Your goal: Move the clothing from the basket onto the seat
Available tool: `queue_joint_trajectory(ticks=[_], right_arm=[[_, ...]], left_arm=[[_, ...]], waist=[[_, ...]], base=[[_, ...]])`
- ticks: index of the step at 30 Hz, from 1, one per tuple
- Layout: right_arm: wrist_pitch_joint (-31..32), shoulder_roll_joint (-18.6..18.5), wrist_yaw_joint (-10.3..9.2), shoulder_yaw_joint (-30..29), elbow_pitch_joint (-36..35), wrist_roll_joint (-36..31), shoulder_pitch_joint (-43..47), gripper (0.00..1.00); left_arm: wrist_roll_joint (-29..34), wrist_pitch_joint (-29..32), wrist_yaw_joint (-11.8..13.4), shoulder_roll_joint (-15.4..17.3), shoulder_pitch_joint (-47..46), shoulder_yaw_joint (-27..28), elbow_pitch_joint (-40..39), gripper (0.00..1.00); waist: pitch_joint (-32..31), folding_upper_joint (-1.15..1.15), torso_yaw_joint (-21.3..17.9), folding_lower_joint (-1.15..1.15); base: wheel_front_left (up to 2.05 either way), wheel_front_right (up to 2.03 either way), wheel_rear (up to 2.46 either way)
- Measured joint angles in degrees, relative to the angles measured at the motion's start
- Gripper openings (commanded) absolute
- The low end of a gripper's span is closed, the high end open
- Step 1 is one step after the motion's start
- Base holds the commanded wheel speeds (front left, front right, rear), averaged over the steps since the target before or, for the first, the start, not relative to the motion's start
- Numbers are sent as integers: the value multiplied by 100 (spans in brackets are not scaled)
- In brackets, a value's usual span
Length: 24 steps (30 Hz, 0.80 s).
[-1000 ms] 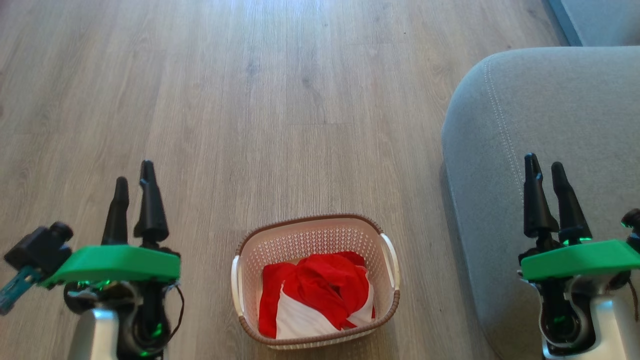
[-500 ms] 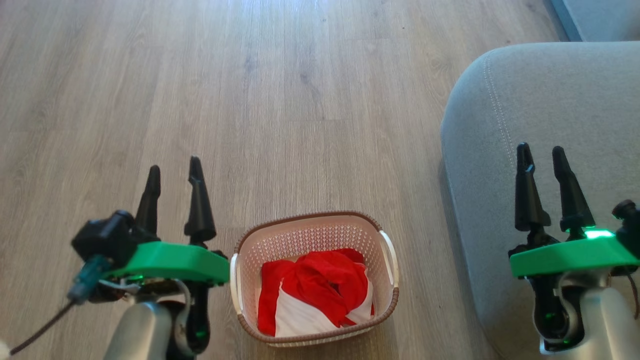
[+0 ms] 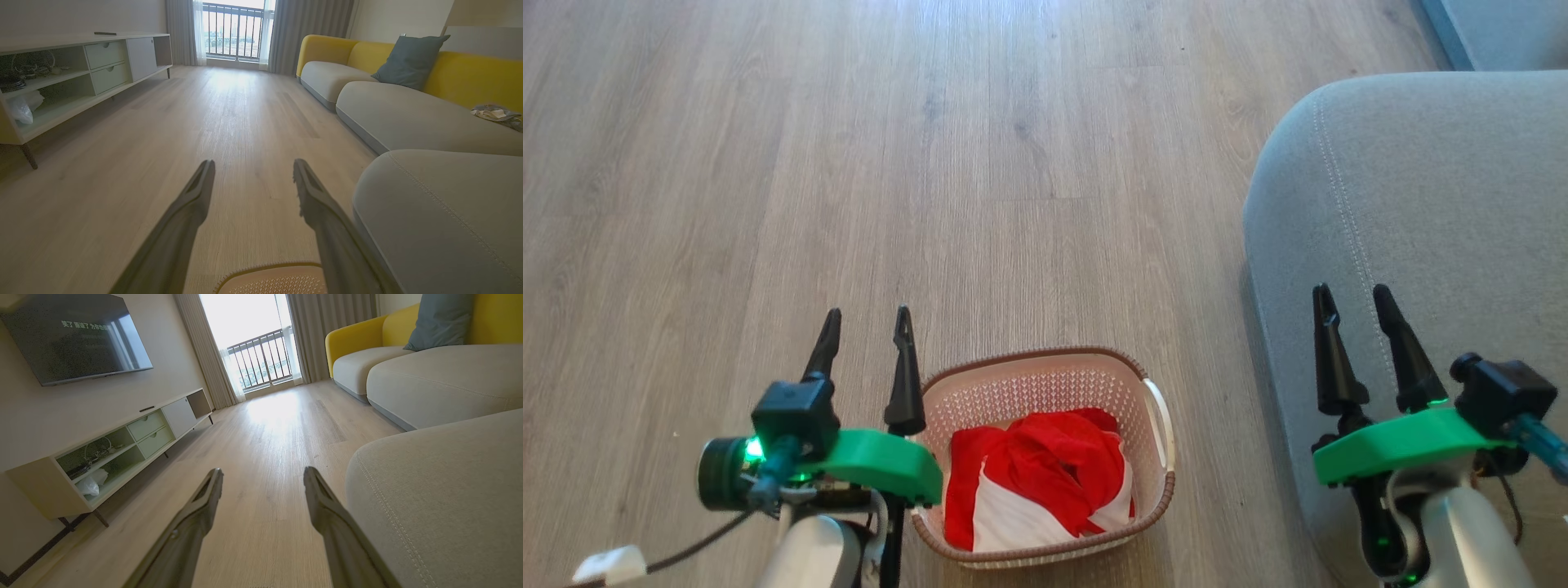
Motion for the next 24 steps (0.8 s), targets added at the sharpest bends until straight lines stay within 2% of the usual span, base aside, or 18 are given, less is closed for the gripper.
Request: queue_joint_trajectory(ticks=[11, 24], right_arm=[[-179, -1, 4, 210, 904, -631, -10, 100], [-390, -2, 5, 407, 1189, -1483, -146, 100]], left_arm=[[755, -200, 48, 0, 4, -293, 328, 100], [1646, -402, 46, -59, 5, -328, 453, 100]], waist=[[-25, 0, 29, 0], [-25, 0, 42, 0]], base=[[0, 0, 0], [0, 0, 0]])
